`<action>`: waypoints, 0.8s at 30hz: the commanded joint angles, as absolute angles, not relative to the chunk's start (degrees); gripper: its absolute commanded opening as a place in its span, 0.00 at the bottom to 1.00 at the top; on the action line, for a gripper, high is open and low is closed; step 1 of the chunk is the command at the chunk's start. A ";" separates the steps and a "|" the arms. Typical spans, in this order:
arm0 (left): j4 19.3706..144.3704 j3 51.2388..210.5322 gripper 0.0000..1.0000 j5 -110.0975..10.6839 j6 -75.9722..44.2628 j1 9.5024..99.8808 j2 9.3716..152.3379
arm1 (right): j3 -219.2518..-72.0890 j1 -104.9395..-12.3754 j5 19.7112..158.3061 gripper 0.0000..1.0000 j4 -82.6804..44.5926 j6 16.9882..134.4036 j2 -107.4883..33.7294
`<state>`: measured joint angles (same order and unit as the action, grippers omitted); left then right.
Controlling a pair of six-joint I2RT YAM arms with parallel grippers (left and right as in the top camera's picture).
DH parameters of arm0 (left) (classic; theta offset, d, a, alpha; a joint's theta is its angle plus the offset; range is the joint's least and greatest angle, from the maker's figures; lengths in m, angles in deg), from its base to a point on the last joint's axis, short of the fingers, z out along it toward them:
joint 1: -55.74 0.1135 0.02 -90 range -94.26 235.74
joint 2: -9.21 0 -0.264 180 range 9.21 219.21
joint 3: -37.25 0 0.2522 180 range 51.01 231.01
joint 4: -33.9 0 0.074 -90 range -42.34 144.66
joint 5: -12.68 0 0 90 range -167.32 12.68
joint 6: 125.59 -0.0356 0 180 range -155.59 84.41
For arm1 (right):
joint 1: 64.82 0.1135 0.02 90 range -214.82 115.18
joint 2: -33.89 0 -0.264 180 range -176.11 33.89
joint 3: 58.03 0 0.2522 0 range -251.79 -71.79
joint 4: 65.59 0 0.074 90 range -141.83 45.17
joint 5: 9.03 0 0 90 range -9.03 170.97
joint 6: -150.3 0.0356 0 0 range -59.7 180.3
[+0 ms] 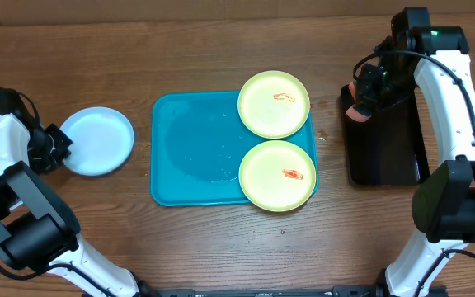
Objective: Clean dirty plates on tray and stack at the side
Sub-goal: 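Set the white plate down and reach the left gripper to the upper yellow plate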
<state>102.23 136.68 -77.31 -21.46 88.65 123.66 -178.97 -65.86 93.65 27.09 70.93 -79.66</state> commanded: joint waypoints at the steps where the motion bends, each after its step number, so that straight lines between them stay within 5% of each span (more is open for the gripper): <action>1: 102.95 137.40 0.34 -76.98 -27.03 86.74 123.77 | -179.14 -65.95 94.13 0.04 26.67 70.69 -79.36; 13: 115.17 152.46 0.47 -67.10 -35.23 78.07 121.96 | -179.14 -65.95 94.13 0.04 26.63 70.67 -79.36; 24: 106.06 155.28 0.53 -61.40 -21.81 53.70 123.86 | -179.14 -65.95 94.16 0.04 26.65 70.69 -79.36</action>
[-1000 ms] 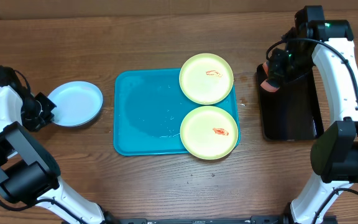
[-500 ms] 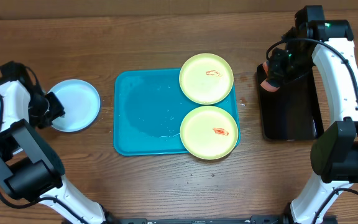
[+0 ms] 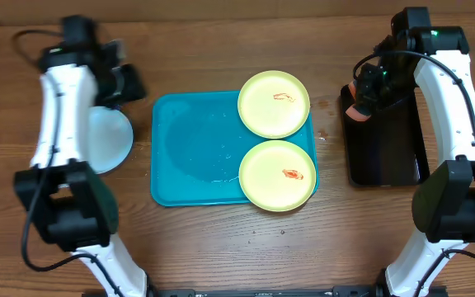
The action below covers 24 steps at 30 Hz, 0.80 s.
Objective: Clean dirty plates on tray and stack at the side
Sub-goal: 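Set the white plate down and reach the left gripper to the upper yellow plate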
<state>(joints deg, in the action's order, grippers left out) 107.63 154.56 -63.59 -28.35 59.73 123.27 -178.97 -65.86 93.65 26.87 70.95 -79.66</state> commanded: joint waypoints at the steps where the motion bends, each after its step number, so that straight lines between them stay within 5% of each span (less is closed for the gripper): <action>1: 105.03 155.28 0.53 -62.06 -20.24 51.40 124.49 | -179.14 -65.95 94.16 0.04 26.65 70.69 -79.36; 9: 95.74 155.28 0.51 -68.15 -8.41 36.93 133.72 | -179.14 -65.95 94.13 0.04 26.98 70.67 -79.36; 24: 93.75 155.28 0.36 -67.98 -4.26 34.68 141.72 | -179.14 -65.95 94.13 0.04 27.28 70.67 -79.36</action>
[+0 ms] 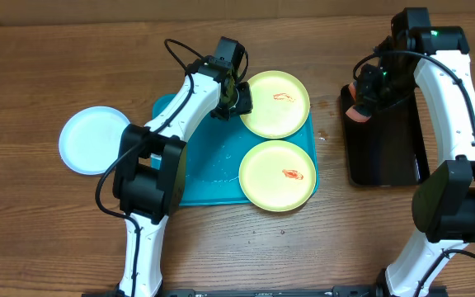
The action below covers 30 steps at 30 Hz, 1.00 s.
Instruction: Clean dirty plates on tray and stack at the side
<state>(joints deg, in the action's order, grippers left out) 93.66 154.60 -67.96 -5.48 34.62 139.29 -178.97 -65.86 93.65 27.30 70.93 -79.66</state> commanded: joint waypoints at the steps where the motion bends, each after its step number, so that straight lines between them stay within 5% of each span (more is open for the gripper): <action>1: 93.75 155.28 0.34 -67.61 -4.26 34.70 141.93 | -179.14 -65.95 94.11 0.04 27.28 70.67 -79.36; 9: 93.16 155.28 0.21 -67.24 -4.26 34.68 142.96 | -179.14 -65.95 94.11 0.04 27.24 70.67 -79.36; 13: 92.13 155.28 0.05 -67.67 -4.28 34.70 142.96 | -179.14 -65.95 94.11 0.04 27.26 70.67 -79.36; 22: 93.75 158.43 0.04 -69.99 -6.27 37.06 142.33 | -179.14 -65.95 94.20 0.04 26.58 69.51 -79.36; 30: 115.41 166.47 0.04 -71.56 -20.74 43.60 140.43 | -179.14 -63.85 98.31 0.04 24.48 66.84 -79.36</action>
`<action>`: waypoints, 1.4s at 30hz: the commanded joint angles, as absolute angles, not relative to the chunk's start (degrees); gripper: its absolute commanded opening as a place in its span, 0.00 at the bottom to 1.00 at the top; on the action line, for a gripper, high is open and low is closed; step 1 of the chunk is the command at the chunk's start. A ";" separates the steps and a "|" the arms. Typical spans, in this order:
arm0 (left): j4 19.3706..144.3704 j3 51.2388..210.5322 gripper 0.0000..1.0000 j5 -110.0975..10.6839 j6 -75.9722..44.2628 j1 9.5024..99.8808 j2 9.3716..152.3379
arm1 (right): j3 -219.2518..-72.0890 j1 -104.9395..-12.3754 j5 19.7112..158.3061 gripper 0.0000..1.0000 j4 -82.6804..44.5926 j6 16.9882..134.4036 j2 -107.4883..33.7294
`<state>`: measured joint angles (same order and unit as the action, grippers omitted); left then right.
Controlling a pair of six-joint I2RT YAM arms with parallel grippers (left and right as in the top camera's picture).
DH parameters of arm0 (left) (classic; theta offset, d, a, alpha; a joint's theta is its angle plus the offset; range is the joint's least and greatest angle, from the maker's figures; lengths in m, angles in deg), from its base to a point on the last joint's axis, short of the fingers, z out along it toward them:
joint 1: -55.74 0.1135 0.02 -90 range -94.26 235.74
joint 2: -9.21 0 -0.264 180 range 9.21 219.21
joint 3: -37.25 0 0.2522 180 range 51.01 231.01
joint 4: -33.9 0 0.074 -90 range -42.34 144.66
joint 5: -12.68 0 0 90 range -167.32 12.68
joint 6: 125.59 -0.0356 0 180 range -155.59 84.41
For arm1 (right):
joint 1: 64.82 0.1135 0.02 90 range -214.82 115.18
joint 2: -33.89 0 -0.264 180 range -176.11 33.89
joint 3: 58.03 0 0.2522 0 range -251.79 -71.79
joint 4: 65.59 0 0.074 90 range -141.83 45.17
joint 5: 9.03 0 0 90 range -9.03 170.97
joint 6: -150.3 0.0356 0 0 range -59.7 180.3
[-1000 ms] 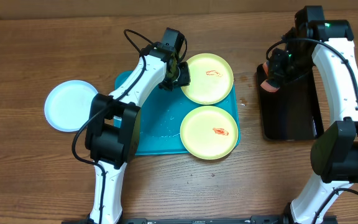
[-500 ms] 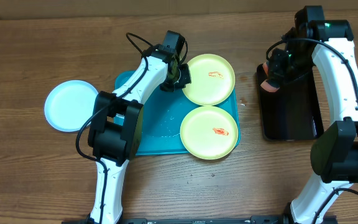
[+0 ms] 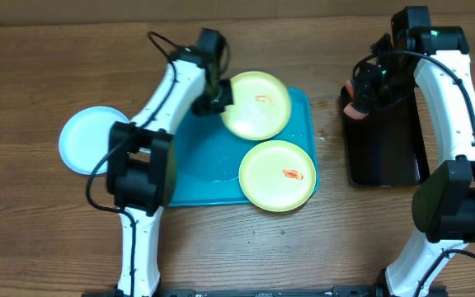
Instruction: Clean dirty plates on tray and stack at the side
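Two yellow-green plates with red smears are over the teal tray. The far plate is tilted and held at its left rim by my left gripper, which is shut on it. Flat at the tray's front right corner lies the near plate. A clean white plate lies on the table left of the tray. My right gripper is shut on a pinkish sponge above the back left of the black tray.
The black tray stands at the right of the wooden table. Both arm bases rise from the near table edge, at the left and the right.
My left gripper, then at the far plate's left rim, now holds that plate, which has shifted left and tilted. The right arm has not moved.
My left gripper was at the white plate far left. Then the arm was up beside that plate, then across at the far yellow-green plate's rim. Now that plate is lifted and shifted left. My right gripper stayed over the black tray with the sponge throughout.
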<state>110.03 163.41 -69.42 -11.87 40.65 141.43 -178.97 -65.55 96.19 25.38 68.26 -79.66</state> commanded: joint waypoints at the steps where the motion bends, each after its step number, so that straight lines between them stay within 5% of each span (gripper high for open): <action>1: 119.10 166.62 0.04 -71.63 -24.67 44.87 140.43 | -179.14 -62.54 98.57 0.04 23.68 66.84 -79.36; 8: 126.38 166.18 0.04 -80.85 -29.68 48.82 140.45 | -179.10 -52.61 99.07 0.04 17.32 68.50 -79.84; 18: 127.89 162.45 0.04 -76.04 -29.00 49.72 140.45 | -179.10 -38.06 99.07 0.04 7.28 73.88 -88.43; 42: 120.13 152.35 0.04 -75.80 -26.18 49.74 140.45 | -179.10 -30.15 91.36 0.04 0.11 75.59 -100.69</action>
